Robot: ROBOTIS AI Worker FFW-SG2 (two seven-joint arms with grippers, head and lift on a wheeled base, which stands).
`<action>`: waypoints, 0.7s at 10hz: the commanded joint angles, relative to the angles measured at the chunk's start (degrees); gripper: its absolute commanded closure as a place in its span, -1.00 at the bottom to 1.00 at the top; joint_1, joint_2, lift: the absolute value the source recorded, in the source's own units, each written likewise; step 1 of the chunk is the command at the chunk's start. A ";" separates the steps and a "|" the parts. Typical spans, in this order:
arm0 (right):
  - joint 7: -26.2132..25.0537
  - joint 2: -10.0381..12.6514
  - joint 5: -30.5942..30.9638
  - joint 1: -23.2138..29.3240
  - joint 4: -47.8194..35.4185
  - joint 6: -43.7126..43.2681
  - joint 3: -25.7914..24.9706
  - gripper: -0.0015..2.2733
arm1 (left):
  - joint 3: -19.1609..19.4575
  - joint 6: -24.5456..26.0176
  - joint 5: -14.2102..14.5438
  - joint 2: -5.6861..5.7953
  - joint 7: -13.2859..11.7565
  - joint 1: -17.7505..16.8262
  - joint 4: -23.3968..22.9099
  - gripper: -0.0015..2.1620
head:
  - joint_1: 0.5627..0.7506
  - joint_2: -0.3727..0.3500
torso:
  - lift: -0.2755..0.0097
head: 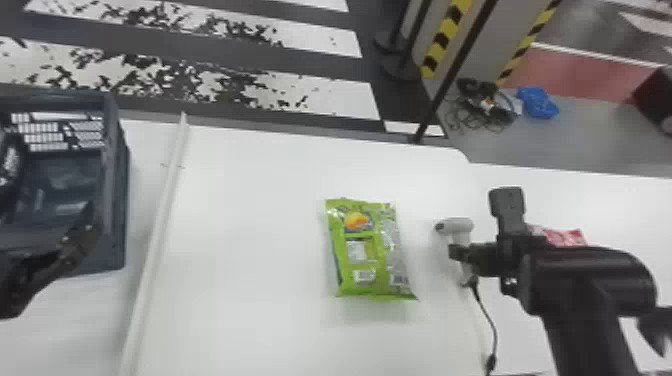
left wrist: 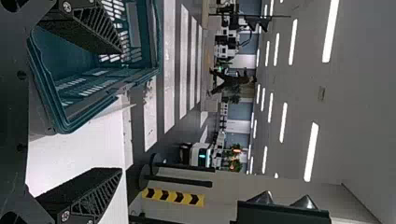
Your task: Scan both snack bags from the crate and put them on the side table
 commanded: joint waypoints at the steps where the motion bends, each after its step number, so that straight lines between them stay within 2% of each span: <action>1: -1.21 0.09 -0.09 0.71 -1.43 0.10 -0.08 -0.98 | 0.00 0.00 0.00 -0.07 0.00 -0.02 0.00 -0.91 | 0.41 -0.68 | 0.32; 4: -1.47 0.88 -2.11 5.63 -12.51 2.73 -2.72 -0.96 | 0.09 0.00 0.00 -0.07 0.00 0.07 -0.09 -0.91 | 0.41 -0.69 | 0.32; 5: -1.03 1.06 -5.45 7.48 -16.64 5.02 -3.95 -0.96 | 0.09 0.00 0.00 -0.07 0.00 0.07 0.00 -0.91 | 0.41 -0.67 | 0.32; 7: 5.65 1.32 -14.94 8.53 -19.89 13.28 -6.94 -0.95 | 0.09 0.00 0.00 -0.07 0.00 0.07 0.00 -0.91 | 0.41 -0.59 | 0.32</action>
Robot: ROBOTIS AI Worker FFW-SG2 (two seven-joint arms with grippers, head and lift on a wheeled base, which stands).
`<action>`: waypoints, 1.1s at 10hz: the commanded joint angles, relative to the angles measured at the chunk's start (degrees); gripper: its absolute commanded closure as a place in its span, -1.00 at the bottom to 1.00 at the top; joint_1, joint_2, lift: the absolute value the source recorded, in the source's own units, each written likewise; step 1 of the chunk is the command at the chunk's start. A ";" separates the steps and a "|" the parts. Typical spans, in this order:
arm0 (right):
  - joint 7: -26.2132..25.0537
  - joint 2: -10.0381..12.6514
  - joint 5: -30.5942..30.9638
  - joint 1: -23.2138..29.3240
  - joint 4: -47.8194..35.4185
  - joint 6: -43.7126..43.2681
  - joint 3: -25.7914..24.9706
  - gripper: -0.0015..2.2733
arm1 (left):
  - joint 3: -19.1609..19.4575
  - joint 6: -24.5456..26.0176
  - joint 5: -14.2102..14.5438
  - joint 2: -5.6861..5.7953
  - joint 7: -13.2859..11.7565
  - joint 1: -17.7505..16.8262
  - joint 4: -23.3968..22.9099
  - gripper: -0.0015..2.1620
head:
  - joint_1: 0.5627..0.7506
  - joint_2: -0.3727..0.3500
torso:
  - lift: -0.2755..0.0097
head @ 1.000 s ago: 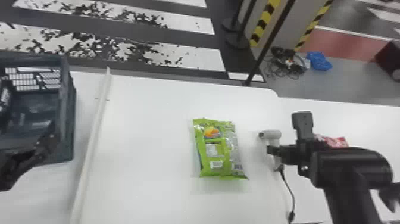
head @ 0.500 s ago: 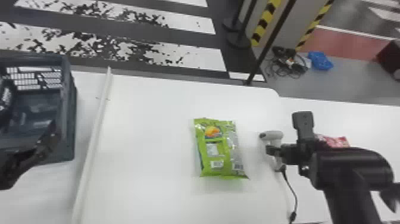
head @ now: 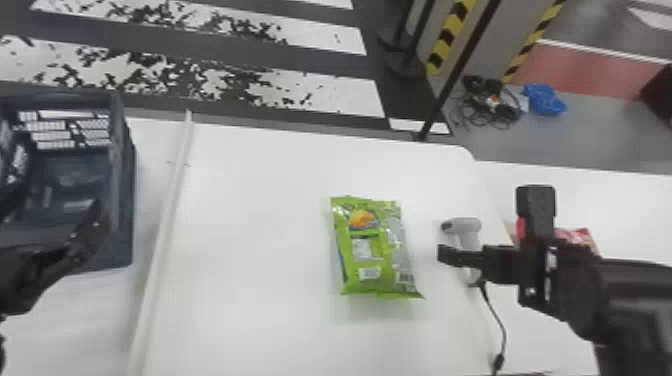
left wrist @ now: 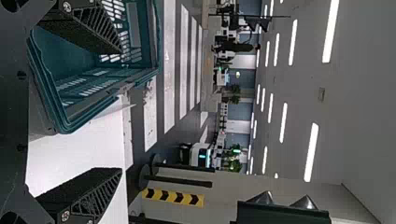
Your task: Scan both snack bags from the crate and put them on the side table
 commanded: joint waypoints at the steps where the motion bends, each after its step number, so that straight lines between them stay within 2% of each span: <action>1: 2.62 0.08 -5.42 0.18 -0.66 3.97 -1.09 -0.94 | 0.00 0.00 0.00 0.00 0.00 -0.09 0.11 -0.91 | 0.41 -0.51 | 0.32; 4: 6.05 0.08 -7.18 -2.54 3.12 6.26 1.11 -0.94 | 0.00 0.00 0.00 0.09 0.00 -0.18 0.19 -0.91 | 0.41 -0.31 | 0.32; 9: 8.25 0.08 -7.62 -6.67 10.59 6.61 5.77 -0.94 | -0.09 0.00 0.00 0.09 0.00 -0.18 0.46 -0.91 | 0.41 -0.14 | 0.32; 10: 9.30 -0.01 -7.09 -8.25 12.88 7.66 6.73 -0.86 | -0.09 0.00 0.00 0.00 0.00 -0.26 0.54 -0.91 | 0.41 -0.13 | 0.32; 11: 10.00 -0.27 -6.65 -9.40 15.51 7.49 7.61 -0.62 | -0.09 0.00 0.00 0.00 0.00 -0.26 0.54 -0.91 | 0.41 -0.10 | 0.32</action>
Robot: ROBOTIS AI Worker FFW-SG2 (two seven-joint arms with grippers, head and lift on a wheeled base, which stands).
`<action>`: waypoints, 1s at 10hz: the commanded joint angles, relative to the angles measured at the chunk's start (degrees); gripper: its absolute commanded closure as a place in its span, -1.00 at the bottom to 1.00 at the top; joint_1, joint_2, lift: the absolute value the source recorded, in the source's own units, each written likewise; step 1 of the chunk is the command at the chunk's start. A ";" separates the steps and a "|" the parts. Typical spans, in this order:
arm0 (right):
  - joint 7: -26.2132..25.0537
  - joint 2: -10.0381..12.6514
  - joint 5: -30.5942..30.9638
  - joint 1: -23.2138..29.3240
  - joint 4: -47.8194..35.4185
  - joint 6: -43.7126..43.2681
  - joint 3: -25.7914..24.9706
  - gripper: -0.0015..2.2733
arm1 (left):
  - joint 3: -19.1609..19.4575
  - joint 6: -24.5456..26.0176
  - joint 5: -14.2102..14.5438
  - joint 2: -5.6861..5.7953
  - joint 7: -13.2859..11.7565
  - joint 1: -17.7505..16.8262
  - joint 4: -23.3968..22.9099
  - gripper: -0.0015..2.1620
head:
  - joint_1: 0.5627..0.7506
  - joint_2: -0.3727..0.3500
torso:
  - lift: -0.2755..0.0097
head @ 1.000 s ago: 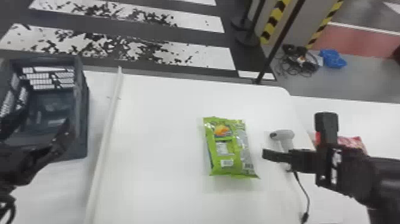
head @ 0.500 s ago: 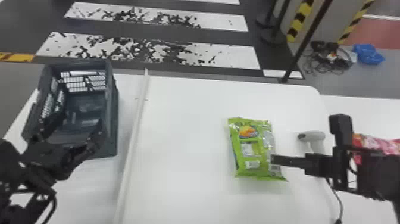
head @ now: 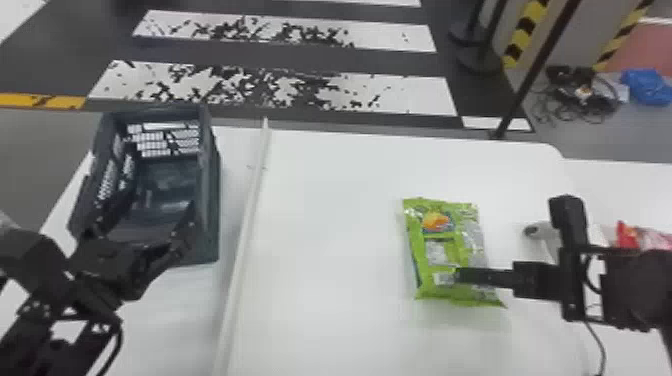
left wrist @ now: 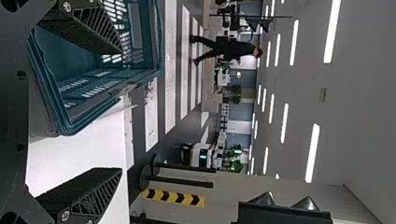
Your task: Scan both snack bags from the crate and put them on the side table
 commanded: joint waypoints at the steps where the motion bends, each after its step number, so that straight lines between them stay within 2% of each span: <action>1: 2.26 -0.40 1.74 -1.59 3.23 0.08 1.16 0.03 | -0.03 0.00 0.07 -0.01 0.00 -0.01 0.01 -0.91 | 0.41 -0.08 | 0.32; 2: 2.35 -0.40 2.54 -1.68 3.32 0.26 1.69 0.98 | 0.05 0.00 0.07 0.07 0.00 -0.01 0.09 -0.91 | 0.41 -0.07 | 0.32; 5: 5.16 -0.49 0.07 -0.18 -0.90 3.78 -2.09 0.99 | 0.05 0.00 0.07 0.07 0.00 -0.01 0.01 -0.91 | 0.41 -0.07 | 0.32; 7: 5.33 -0.40 -4.93 0.52 -4.95 7.29 -7.63 0.99 | 0.05 -0.18 0.07 0.16 0.00 -0.01 -0.08 -0.91 | 0.41 -0.07 | 0.32; 10: 2.35 0.30 -10.65 0.96 -7.93 4.13 -18.35 0.99 | 0.05 0.00 0.16 0.25 0.00 0.17 -0.43 -0.91 | 0.41 -0.16 | 0.32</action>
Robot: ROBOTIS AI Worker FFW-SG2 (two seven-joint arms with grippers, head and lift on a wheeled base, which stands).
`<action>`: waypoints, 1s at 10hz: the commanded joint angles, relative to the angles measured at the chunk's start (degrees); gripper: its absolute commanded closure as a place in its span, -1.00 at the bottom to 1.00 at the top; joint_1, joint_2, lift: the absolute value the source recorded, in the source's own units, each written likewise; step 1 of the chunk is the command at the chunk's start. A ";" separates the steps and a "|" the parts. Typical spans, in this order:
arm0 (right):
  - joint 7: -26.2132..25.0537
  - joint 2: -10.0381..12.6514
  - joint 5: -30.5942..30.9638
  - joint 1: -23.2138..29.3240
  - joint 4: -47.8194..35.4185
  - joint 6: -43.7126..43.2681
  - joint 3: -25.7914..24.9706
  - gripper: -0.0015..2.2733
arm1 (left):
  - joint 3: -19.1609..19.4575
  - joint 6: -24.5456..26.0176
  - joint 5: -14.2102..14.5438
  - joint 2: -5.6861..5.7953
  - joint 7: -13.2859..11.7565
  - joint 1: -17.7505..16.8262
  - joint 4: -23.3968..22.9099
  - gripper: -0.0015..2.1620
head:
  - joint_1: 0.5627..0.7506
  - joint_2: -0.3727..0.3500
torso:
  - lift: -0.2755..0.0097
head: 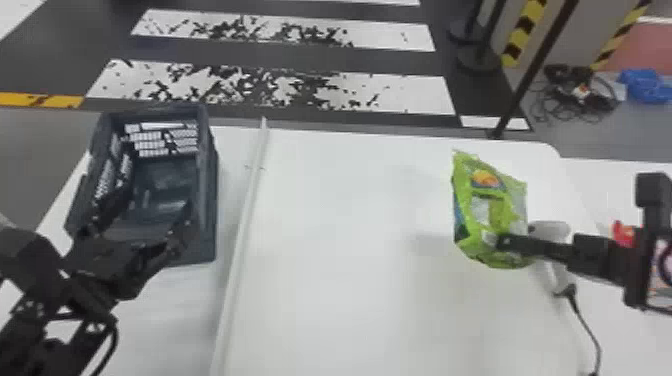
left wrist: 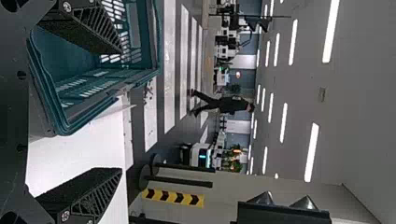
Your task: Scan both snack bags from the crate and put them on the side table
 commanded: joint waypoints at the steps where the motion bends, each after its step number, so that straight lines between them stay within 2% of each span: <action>1: -0.03 0.00 -1.45 -0.13 -0.21 -1.29 -4.95 0.99 | 0.00 0.00 0.00 0.01 0.00 0.09 -0.10 -0.91 | 0.41 -0.25 | 0.32; 4: -5.92 0.71 -6.55 0.22 2.43 -12.89 -13.73 0.99 | 0.00 0.00 0.00 0.10 0.00 0.18 -0.19 -0.91 | 0.41 -0.48 | 0.32; 6: -11.10 0.53 -6.81 -0.83 7.09 -19.75 -17.69 0.99 | 0.00 0.00 0.00 0.19 0.00 0.18 -0.10 -0.91 | 0.41 -0.71 | 0.32; 7: -14.79 0.44 -6.11 -1.27 9.55 -23.44 -18.13 0.99 | 0.09 0.00 0.00 0.19 0.00 0.18 -0.10 -0.91 | 0.41 -0.84 | 0.32; 10: -24.02 -1.40 -2.06 -3.47 19.83 -35.04 -17.07 0.99 | 0.26 0.00 0.09 0.27 0.00 0.18 -0.10 -0.91 | 0.41 -0.94 | 0.32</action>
